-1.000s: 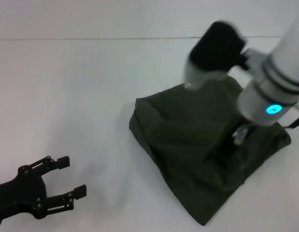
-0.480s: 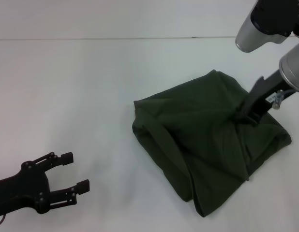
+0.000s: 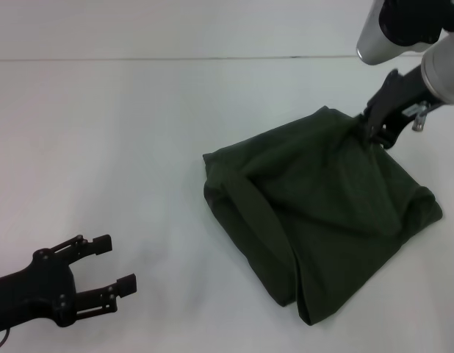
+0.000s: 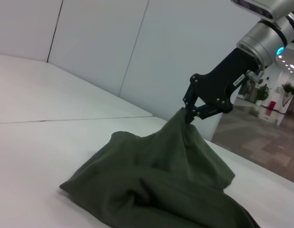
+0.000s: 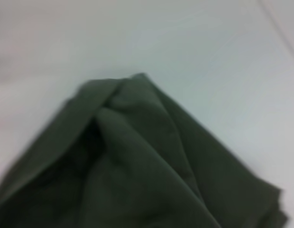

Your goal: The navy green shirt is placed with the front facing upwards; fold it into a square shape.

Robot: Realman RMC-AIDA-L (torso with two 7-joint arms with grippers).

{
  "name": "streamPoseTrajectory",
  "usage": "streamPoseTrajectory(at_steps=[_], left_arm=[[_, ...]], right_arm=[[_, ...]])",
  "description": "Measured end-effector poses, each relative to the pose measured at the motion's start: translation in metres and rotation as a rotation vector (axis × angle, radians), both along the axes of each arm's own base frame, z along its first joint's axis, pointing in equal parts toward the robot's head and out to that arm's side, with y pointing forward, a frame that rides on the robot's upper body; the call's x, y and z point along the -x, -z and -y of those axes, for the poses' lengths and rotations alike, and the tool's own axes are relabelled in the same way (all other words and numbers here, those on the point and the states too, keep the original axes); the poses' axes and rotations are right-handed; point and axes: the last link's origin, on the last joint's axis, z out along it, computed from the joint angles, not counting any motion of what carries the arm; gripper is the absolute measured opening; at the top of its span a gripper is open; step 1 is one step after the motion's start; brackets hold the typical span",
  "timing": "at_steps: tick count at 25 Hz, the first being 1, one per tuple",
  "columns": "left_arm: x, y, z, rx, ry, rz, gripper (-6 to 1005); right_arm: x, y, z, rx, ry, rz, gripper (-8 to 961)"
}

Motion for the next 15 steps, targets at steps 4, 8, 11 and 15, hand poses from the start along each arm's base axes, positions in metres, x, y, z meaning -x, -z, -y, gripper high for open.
streamPoseTrajectory(at_steps=[4,8,11,15], left_arm=[[0.000,0.000,0.000,-0.001,-0.013,0.009,899],[-0.002,-0.001,-0.002,0.004,-0.017,0.018,899],[-0.002,0.000,-0.002,0.003,-0.016,0.022,899],[-0.003,-0.001,-0.003,-0.007,-0.026,0.033,899]], right_arm=[[0.001,-0.004,-0.007,-0.032,-0.052,0.026,84],[0.004,-0.010,-0.014,-0.070,-0.100,0.052,84],[0.006,-0.011,-0.018,-0.082,-0.139,0.056,84],[0.009,-0.013,-0.023,-0.102,-0.179,0.057,84]])
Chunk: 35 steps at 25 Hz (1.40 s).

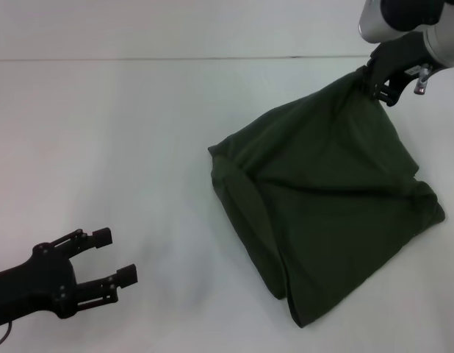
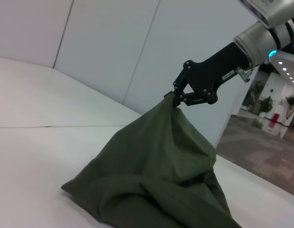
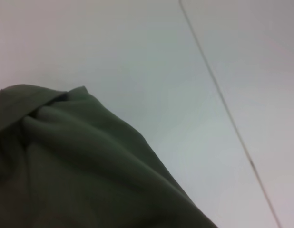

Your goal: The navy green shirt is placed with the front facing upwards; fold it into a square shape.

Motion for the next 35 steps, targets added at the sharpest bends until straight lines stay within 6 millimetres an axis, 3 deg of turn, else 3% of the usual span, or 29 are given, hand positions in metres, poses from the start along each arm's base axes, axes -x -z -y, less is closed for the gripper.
streamPoseTrajectory(at_steps=[15,26,35], left_arm=[[-0.001,0.000,-0.004,-0.001,-0.034,0.023,899],[-0.001,-0.002,-0.006,-0.012,-0.049,0.036,900],[-0.002,-0.003,-0.007,-0.008,-0.055,0.045,899]], right_arm=[[-0.018,-0.015,-0.011,-0.065,-0.030,0.046,84],[-0.047,-0.008,-0.016,-0.092,0.013,0.090,100],[-0.052,-0.001,-0.018,-0.070,0.026,0.037,139]])
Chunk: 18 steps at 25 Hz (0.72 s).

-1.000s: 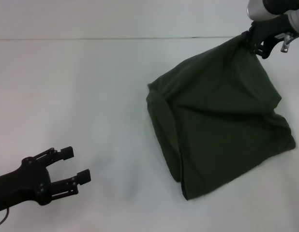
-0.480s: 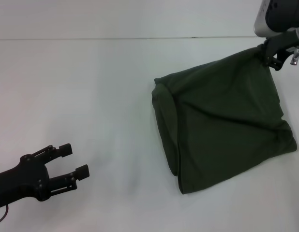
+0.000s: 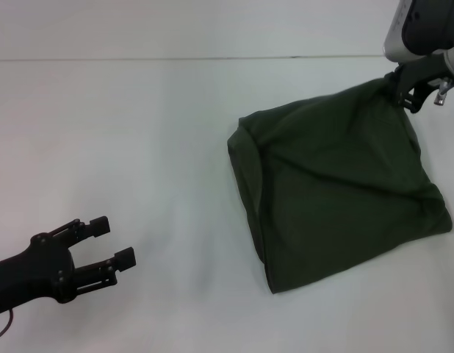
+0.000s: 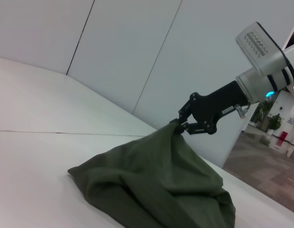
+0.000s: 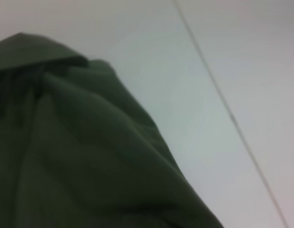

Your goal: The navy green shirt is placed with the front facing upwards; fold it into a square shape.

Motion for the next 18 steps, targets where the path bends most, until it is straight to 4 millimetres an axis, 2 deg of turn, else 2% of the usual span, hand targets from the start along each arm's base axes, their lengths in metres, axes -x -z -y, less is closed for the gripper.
streamPoseTrajectory(at_steps=[3,9,11,15,18], left_arm=[[0.001,0.000,0.002,0.001,-0.006,0.004,899],[0.001,0.000,0.003,0.000,-0.008,0.006,900],[0.001,0.001,0.003,0.001,-0.008,0.007,900],[0.001,0.001,0.004,0.002,-0.005,0.009,900],[0.001,0.001,0.005,-0.002,0.004,0.006,900]], right_arm=[[-0.002,0.001,0.001,0.019,0.017,0.017,151],[0.006,-0.010,0.004,-0.008,0.010,0.027,177],[0.008,-0.014,0.005,-0.010,0.009,0.023,426],[0.012,-0.013,0.011,0.008,0.034,0.006,573],[0.023,-0.008,0.019,0.035,0.061,-0.028,691]])
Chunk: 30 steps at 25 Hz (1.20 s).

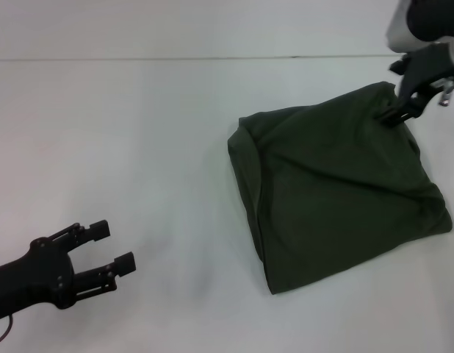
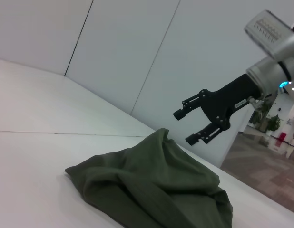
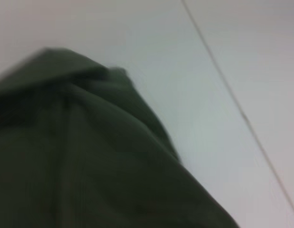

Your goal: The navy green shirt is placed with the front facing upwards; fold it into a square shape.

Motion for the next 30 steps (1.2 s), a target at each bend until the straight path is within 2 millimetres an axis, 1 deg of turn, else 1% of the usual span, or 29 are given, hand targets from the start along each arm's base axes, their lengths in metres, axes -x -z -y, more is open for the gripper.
streamPoseTrajectory(at_steps=[4,6,10,15,19,23,26,30], left_arm=[[0.002,0.000,0.003,-0.014,0.021,-0.017,900],[0.002,-0.001,0.005,-0.017,0.036,-0.023,900],[0.003,-0.003,0.009,-0.029,0.061,-0.039,900],[0.004,-0.006,0.013,-0.040,0.093,-0.051,900],[0.003,-0.007,0.015,-0.043,0.119,-0.062,900],[0.001,-0.009,0.018,-0.051,0.161,-0.071,900],[0.000,-0.011,0.020,-0.062,0.192,-0.080,899],[0.001,-0.013,0.020,-0.082,0.211,-0.098,899]], right_arm=[[0.024,0.011,0.016,0.036,0.076,-0.073,869],[0.033,0.017,0.021,0.039,0.121,-0.088,887],[0.048,0.039,0.035,0.063,0.210,-0.070,924],[0.064,0.065,0.049,0.092,0.269,-0.036,923],[0.079,0.083,0.059,0.125,0.333,-0.060,922],[0.091,0.100,0.064,0.152,0.410,-0.080,921],[0.095,0.115,0.068,0.171,0.478,-0.084,921],[0.095,0.131,0.069,0.201,0.562,-0.080,919]])
